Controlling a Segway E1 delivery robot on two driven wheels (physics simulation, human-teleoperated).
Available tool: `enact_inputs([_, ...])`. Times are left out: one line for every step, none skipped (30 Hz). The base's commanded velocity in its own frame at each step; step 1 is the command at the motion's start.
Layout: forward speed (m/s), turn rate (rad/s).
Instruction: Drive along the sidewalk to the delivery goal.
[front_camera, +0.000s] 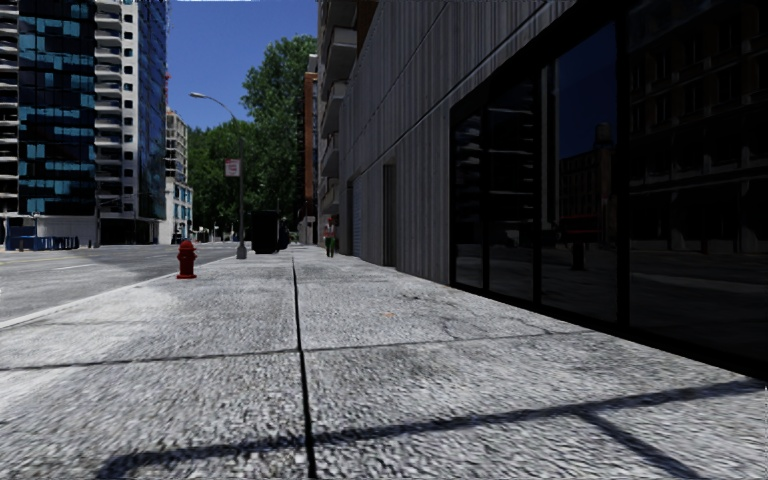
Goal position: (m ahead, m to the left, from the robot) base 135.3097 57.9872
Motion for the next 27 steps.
enact_inputs([2.00,0.33])
enact_inputs([2.00,0.33])
enact_inputs([2.00,0.33])
enact_inputs([2.00,0.33])
enact_inputs([2.00,0.33])
enact_inputs([2.00,0.33])
enact_inputs([2.00,0.33])
enact_inputs([2.00,0.33])
enact_inputs([2.00,0.33])
enact_inputs([2.00,0.33])
enact_inputs([2.00,0.33])
enact_inputs([2.00,0.30])
enact_inputs([2.00,0.18])
enact_inputs([2.00,0.06])
enact_inputs([2.00,0.06])
enact_inputs([2.00,0.00])
enact_inputs([2.00,0.00])
enact_inputs([2.00,0.00])
enact_inputs([2.00,0.00])
enact_inputs([2.00,0.00])
enact_inputs([2.00,0.00])
enact_inputs([2.00,0.00])
enact_inputs([2.00,0.00])
enact_inputs([2.00,0.00])
enact_inputs([2.00,0.01])
enact_inputs([2.00,0.05])
enact_inputs([2.00,0.05])
